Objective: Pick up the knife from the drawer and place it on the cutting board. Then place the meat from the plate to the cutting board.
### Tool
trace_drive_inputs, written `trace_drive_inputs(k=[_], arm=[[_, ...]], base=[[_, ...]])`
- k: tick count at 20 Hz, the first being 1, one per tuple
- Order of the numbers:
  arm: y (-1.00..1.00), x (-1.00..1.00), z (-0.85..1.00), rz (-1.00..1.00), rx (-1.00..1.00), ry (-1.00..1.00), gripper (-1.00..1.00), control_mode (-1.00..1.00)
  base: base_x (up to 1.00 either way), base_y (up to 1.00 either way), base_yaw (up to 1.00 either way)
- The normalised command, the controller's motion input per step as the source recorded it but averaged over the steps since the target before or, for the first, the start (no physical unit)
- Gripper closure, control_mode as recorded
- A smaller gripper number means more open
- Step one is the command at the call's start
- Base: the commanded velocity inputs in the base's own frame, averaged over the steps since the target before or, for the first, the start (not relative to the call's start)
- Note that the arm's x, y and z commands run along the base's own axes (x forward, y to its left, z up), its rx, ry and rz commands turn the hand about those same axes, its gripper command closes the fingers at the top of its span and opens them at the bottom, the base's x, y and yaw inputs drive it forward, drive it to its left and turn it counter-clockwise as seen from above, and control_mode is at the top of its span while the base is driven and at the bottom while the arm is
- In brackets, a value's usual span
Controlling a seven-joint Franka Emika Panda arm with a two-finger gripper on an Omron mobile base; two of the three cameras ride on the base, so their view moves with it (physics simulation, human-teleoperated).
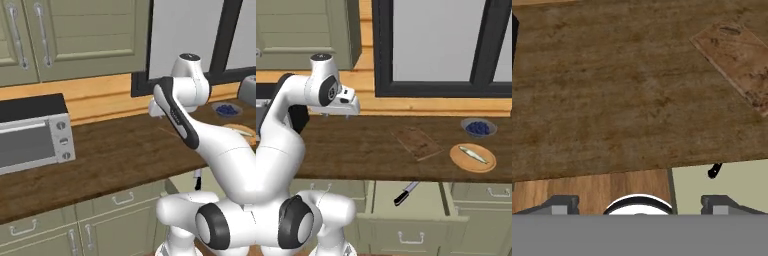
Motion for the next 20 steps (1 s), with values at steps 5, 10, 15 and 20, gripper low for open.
trace_drive_inputs(k=[5, 10, 15, 20], arm=[[0.0, 0.0, 0.0, 0.0, 0.0, 0.0, -1.0, 1.0], [0.0, 0.0, 0.0, 0.0, 0.0, 0.0, -1.0, 1.0], [0.0, 0.0, 0.0, 0.0, 0.0, 0.0, -1.0, 1.0], [0.0, 0.0, 0.0, 0.0, 0.0, 0.0, -1.0, 1.0]], base=[[-0.02, 0.61, -0.49], [-0.11, 0.39, -0.55], [-0.2, 0.02, -0.66], [-0.01, 0.2, -0.78]])
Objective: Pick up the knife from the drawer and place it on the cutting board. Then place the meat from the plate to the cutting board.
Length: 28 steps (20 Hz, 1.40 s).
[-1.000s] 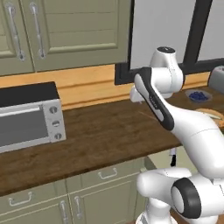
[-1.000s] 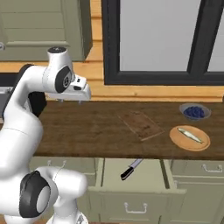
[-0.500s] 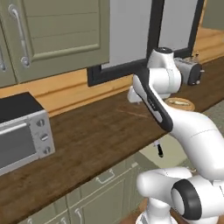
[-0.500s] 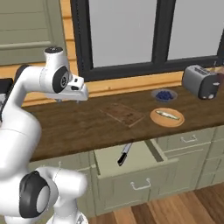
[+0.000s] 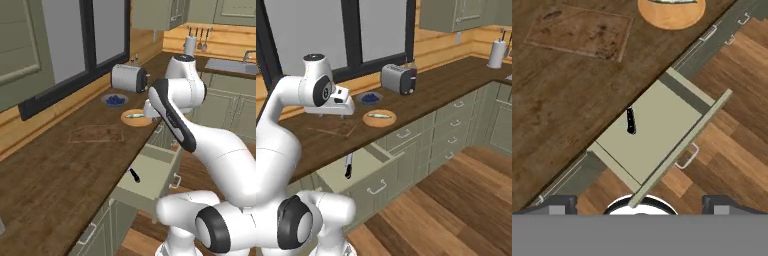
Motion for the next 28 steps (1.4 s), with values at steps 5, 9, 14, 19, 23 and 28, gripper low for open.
trace_drive_inputs(k=[5, 9, 14, 19, 23, 28], arm=[[0.0, 0.0, 0.0, 0.0, 0.0, 0.0, -1.0, 1.0], [0.0, 0.0, 0.0, 0.0, 0.0, 0.0, -1.0, -1.0], [-0.17, 0.24, -0.78, 0.2, 0.24, -0.01, -1.0, -1.0], [-0.2, 0.15, -0.88, 0.51, 0.21, -0.19, -1.0, -1.0], [-0.24, 0.16, -0.82, 0.59, -0.01, -0.52, -1.0, -1.0], [-0.03, 0.19, -0.63, 0.21, -0.03, -0.29, -1.0, -1.0]], base=[[0.01, 0.41, -0.56], [0.0, 0.0, 0.0], [0.0, 0.0, 0.0], [0.0, 0.0, 0.0], [0.0, 0.0, 0.0], [0.0, 0.0, 0.0]])
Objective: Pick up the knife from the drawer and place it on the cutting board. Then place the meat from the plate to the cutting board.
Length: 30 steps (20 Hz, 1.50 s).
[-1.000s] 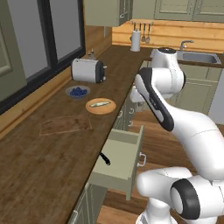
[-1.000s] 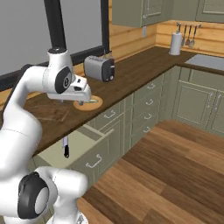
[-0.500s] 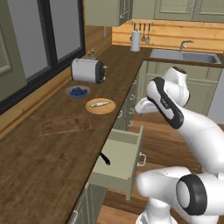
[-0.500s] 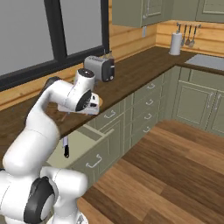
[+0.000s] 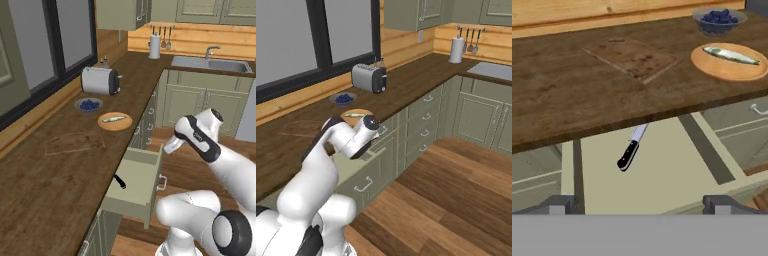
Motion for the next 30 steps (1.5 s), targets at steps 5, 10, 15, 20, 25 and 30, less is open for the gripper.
trace_drive_inputs(k=[5, 10, 15, 20, 25, 30], arm=[[0.08, 0.34, -0.56, 0.02, -0.04, 0.2, -1.0, -1.0], [0.2, 0.42, -0.51, 0.0, -0.09, 0.2, -1.0, -1.0], [0.02, 0.34, -0.43, 0.0, -0.01, 0.03, -1.0, -1.0], [0.0, 0.0, -0.38, 0.07, 0.01, -0.05, -1.0, -1.0], [-0.01, 0.02, -0.36, 0.07, -0.01, -0.06, -1.0, -1.0], [0.01, 0.04, -0.24, 0.03, -0.08, -0.05, -1.0, -1.0]], base=[[0.0, 0.0, 0.0], [0.0, 0.0, 0.0], [0.0, 0.0, 0.0], [0.0, 0.0, 0.0], [0.0, 0.0, 0.0], [0.0, 0.0, 0.0]])
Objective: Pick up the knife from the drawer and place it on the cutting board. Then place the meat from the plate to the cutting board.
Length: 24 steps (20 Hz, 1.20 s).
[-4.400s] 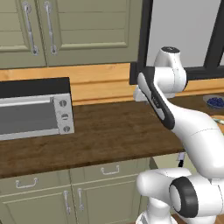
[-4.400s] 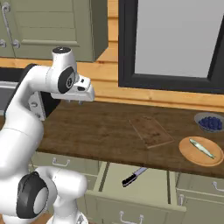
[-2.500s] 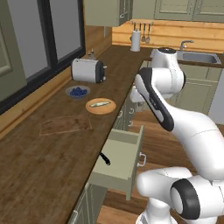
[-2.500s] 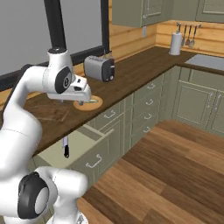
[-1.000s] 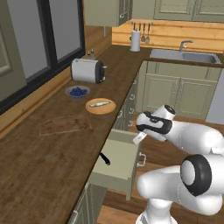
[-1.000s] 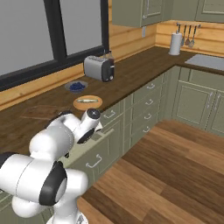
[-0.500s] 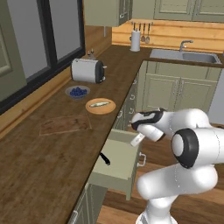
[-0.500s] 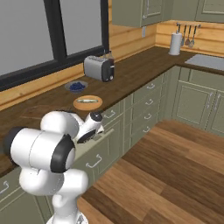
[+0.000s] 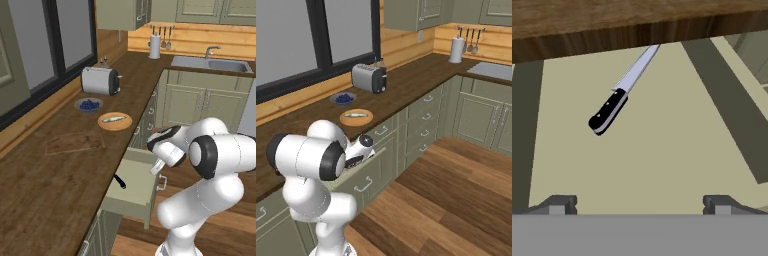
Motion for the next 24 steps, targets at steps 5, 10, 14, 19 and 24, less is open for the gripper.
trace_drive_inputs(k=[5, 10, 14, 19, 24], arm=[[-0.04, 0.0, -0.34, 0.0, -0.09, -0.04, -1.0, -1.0], [-0.16, -0.02, -0.37, 0.0, -0.13, -0.02, -1.0, -1.0], [-0.34, -0.14, -0.29, 0.0, -0.09, -0.02, -1.0, -1.0], [-0.81, -0.35, -0.39, 0.03, -0.1, -0.09, -1.0, -1.0], [-0.98, -0.41, -0.36, 0.02, -0.09, -0.08, -1.0, -1.0]], base=[[0.0, 0.0, 0.0], [0.0, 0.0, 0.0], [0.0, 0.0, 0.0], [0.0, 0.0, 0.0], [0.0, 0.0, 0.0]])
